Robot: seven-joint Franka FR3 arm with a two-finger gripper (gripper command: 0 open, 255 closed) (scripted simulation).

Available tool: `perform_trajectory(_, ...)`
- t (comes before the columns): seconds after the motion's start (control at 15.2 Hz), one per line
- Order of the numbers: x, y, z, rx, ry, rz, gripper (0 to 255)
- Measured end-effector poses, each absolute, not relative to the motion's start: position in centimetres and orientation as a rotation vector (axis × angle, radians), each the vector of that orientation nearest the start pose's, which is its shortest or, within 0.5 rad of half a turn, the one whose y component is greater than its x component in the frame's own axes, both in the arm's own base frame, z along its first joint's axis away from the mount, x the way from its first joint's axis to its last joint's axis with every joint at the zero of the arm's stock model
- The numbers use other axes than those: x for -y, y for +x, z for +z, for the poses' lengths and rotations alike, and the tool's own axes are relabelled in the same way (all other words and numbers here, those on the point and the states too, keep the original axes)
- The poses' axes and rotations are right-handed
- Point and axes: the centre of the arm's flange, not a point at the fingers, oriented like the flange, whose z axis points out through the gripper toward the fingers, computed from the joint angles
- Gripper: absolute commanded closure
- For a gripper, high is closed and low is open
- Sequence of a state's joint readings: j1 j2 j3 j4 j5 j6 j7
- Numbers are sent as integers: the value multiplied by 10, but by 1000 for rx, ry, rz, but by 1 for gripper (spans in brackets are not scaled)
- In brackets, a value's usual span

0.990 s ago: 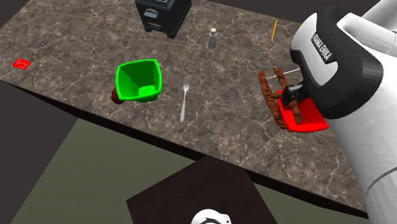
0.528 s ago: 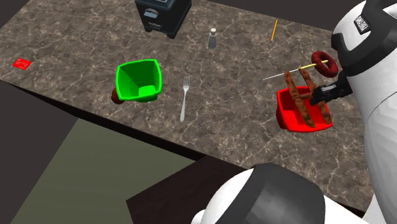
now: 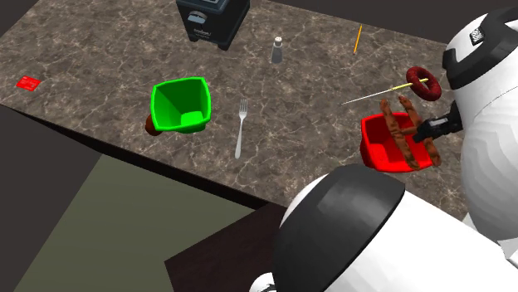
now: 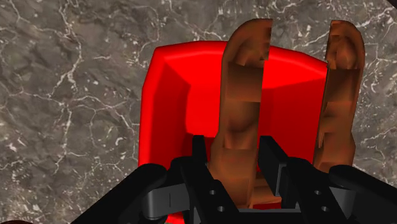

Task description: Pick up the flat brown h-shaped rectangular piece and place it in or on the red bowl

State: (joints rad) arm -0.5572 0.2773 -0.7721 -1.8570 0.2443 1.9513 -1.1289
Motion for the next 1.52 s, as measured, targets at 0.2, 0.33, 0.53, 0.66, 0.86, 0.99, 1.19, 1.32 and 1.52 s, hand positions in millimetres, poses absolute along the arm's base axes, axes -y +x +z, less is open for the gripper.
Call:
perform_trajectory(0.2,572,183,384,-444,-3009,7,255)
perform_trajectory(0.33,572,182,375,-444,-3009,7,255)
perform_trajectory(0.53,571,182,358,-444,-3009,7,255)
perform_trajectory(0.66,572,183,349,-444,-3009,8,255)
perform_trajectory(0.86,572,183,347,-444,-3009,7,255)
perform_trajectory(0.99,572,183,346,-444,-3009,7,255)
perform_trajectory(1.19,572,183,346,-444,-3009,7,0)
perform_trajectory(1.32,572,183,346,-444,-3009,7,0)
perform_trajectory(1.52,572,183,352,-444,-3009,7,0)
